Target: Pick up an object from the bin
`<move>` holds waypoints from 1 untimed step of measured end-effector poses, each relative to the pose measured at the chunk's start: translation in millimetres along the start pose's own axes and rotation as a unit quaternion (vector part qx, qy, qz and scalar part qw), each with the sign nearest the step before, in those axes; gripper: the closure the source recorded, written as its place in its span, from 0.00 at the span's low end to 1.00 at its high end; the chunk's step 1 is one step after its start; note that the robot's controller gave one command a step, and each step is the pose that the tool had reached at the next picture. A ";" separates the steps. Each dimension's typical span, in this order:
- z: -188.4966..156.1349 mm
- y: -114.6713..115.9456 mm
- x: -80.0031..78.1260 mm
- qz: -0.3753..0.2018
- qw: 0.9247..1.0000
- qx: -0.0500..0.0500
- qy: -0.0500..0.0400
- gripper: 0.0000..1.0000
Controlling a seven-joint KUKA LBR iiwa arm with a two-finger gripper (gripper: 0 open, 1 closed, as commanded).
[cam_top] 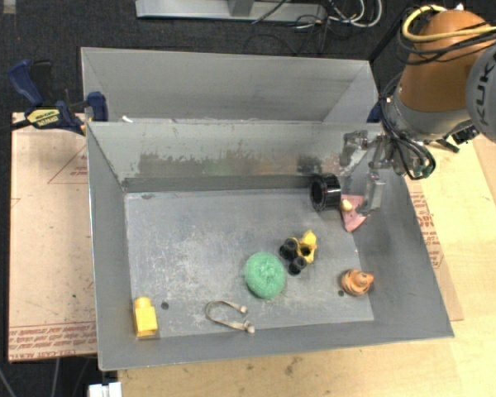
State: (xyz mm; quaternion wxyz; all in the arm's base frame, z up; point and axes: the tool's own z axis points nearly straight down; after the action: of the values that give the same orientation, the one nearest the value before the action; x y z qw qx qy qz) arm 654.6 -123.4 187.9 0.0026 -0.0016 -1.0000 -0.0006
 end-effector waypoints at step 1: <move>-5.6 0.5 -1.5 -0.001 1.000 0.001 -0.004 0.00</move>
Offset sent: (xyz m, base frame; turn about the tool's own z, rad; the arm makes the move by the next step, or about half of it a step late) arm -0.0424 0.0218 -0.0815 -0.0971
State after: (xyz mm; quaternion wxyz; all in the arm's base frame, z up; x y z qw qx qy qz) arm 656.1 -122.9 193.5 -0.0015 -0.0004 -1.0000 0.0000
